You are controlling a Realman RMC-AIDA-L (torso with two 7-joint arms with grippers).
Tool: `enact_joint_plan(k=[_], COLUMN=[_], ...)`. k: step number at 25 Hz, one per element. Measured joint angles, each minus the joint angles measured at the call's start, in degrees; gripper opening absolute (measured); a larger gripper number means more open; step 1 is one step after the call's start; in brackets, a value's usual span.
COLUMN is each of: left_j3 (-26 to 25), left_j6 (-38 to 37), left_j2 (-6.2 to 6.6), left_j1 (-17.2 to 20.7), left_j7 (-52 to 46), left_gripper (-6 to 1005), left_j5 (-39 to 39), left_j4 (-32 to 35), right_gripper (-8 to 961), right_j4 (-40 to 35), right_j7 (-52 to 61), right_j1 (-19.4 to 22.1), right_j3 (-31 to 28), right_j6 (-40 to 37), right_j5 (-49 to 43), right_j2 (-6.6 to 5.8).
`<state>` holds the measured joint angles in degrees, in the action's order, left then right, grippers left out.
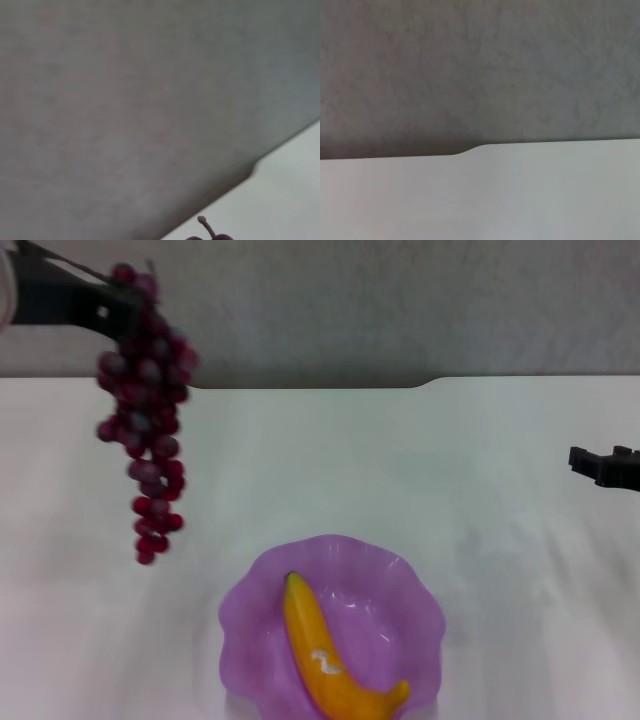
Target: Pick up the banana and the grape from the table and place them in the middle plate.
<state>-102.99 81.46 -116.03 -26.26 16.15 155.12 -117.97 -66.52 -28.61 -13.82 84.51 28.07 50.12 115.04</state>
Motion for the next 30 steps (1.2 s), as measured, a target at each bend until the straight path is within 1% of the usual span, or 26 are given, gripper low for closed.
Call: enact_joint_plan(k=[13,16,19,21,24,27,28,29,30], left_j3=[-0.1,0.7,3.4,5.7,9.1,12.0,13.6,13.6,14.5], left_j6=[6.8,7.4,6.8,5.7,2.9,-0.2,-1.9,-1.9,-3.2], left_j2=[0.02,-0.07,-0.19,-0.21,-0.23,-0.24,-0.24,-0.24,-0.25], left_j1=[-0.6,-0.2,0.6,1.0,1.2,1.0,0.6,0.6,0.3], left_j7=[4.6,4.6,4.6,4.6,4.7,5.8,6.8,6.8,7.5], left_gripper=[93,93,92,92,91,91,91,90,90], left_j5=[-23.9,-26.8,-27.1,-26.6,-26.4,-26.5,-26.8,-26.8,-27.0], left_j4=[0.0,0.2,0.7,2.1,6.6,12.7,16.7,16.7,19.2], right_gripper=[606,606,606,606,606,606,606,606,606], right_j4=[-0.7,-1.0,-1.3,-1.3,-1.3,-1.3,-1.3,-1.3,-1.3], right_j7=[0.0,0.0,0.0,0.0,0.0,0.0,0.0,0.0,0.0], right_j1=[0.2,0.2,0.0,-0.2,-0.2,-0.2,-0.2,-0.2,-0.2], right_j3=[0.2,0.2,0.2,0.2,0.2,0.4,0.4,0.4,0.4], right_j6=[0.1,0.1,0.1,0.1,0.1,0.1,0.1,0.1,0.1], right_j5=[0.2,0.2,0.2,0.2,0.2,0.2,0.2,0.2,0.2], right_j2=[0.01,0.01,0.04,0.08,0.09,0.10,0.10,0.10,0.10])
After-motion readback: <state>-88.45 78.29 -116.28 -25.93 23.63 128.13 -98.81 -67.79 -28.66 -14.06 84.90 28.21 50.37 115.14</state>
